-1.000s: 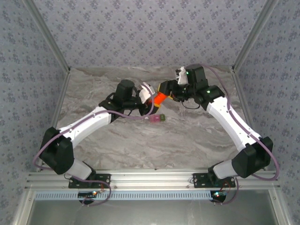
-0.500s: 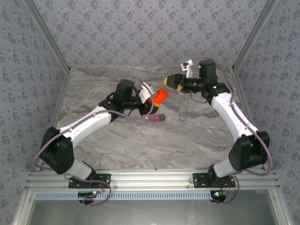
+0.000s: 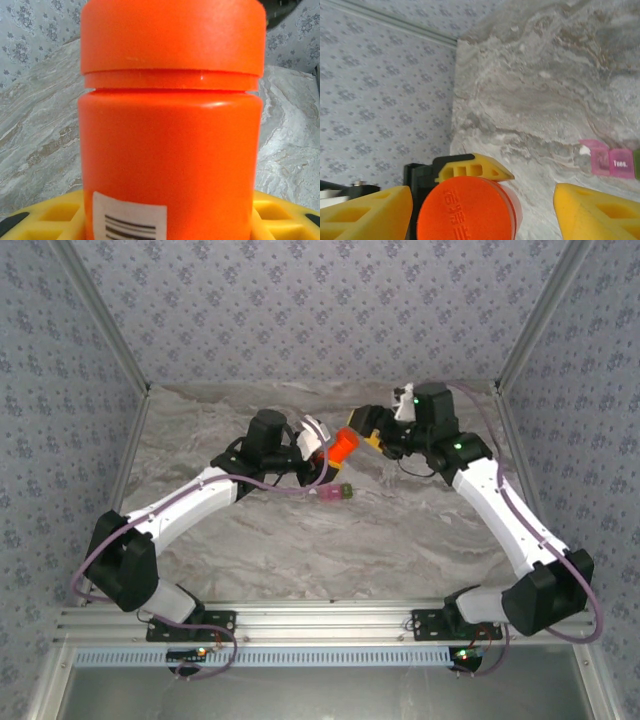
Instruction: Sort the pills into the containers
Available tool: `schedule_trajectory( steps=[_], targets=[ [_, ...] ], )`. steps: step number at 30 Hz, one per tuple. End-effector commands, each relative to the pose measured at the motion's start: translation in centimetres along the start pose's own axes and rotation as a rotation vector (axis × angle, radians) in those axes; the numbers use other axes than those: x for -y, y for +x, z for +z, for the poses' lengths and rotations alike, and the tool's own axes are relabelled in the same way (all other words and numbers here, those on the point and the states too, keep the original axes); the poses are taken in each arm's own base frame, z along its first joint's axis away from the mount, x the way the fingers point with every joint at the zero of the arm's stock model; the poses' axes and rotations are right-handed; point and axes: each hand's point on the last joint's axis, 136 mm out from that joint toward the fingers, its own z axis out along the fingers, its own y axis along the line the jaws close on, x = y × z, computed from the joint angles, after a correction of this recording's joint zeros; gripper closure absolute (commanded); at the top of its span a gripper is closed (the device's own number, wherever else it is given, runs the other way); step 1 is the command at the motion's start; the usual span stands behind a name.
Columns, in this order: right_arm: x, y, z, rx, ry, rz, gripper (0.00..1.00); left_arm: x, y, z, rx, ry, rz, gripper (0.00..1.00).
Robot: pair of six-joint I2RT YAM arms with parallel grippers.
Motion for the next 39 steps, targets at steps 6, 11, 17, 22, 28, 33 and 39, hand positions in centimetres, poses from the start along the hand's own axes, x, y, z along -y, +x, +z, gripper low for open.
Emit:
schedule_trajectory(
  steps=[6,11,17,22,28,33,39],
  targets=[
    [-1.3,1.2,1.2,-0.027,0.061,-0.060,0.24,0.3,-2.6,-0.2,0.062,0.024,0.040,1.00],
    [-1.1,1.6,1.4,-0.040,0.069,-0.060,0.27,0.3,-2.7,-0.2,0.064,0.025,0.043,1.00],
    [-0.9,2.1,1.2,-0.065,0.058,-0.056,0.43,0.3,-2.7,-0.2,0.067,0.024,0.044,1.00],
    [-1.3,0.7,1.0,-0.065,-0.049,-0.126,0.57,0.3,-2.8,-0.2,0.069,0.025,0.045,1.00],
    [-1.6,2.3,2.1,-0.230,-0.259,-0.577,0.50,0.5,-2.9,-0.3,0.074,0.035,0.043,1.00],
    [-0.4,-0.2,1.9,-0.215,-0.301,-0.418,0.30,0.4,-2.9,-0.4,0.071,0.028,0.041,1.00],
    [-1.5,-2.8,-3.3,0.027,-0.204,-0.241,0.21,0.4,-2.9,-0.6,0.072,0.023,0.050,1.00]
  ],
)
